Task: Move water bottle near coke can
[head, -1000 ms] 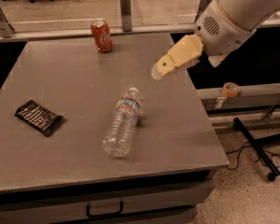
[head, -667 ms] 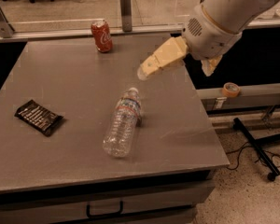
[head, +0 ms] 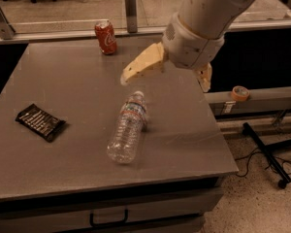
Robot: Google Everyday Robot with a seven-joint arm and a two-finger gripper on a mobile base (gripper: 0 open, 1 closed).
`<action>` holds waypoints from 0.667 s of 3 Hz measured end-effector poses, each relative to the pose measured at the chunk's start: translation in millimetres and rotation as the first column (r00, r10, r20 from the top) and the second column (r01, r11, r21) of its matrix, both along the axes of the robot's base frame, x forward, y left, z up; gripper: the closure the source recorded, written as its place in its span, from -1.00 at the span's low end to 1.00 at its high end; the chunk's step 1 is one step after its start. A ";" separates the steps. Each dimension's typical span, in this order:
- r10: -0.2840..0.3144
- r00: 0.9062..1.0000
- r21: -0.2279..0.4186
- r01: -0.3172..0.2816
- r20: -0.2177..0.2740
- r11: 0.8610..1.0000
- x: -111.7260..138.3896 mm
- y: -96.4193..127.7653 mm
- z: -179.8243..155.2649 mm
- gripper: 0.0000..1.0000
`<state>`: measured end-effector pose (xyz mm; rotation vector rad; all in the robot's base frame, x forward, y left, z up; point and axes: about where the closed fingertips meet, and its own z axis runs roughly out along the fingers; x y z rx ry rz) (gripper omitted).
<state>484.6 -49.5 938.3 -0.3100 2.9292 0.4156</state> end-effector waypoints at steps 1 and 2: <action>-0.080 0.996 0.021 0.081 -0.032 0.997 -6.5 23.9 -10.0 -1.00; -0.090 0.996 0.004 0.090 -0.028 0.996 -10.9 49.2 -25.1 -1.00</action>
Offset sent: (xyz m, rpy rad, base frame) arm -0.0154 0.0816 -0.0505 -0.0289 0.0292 -0.0988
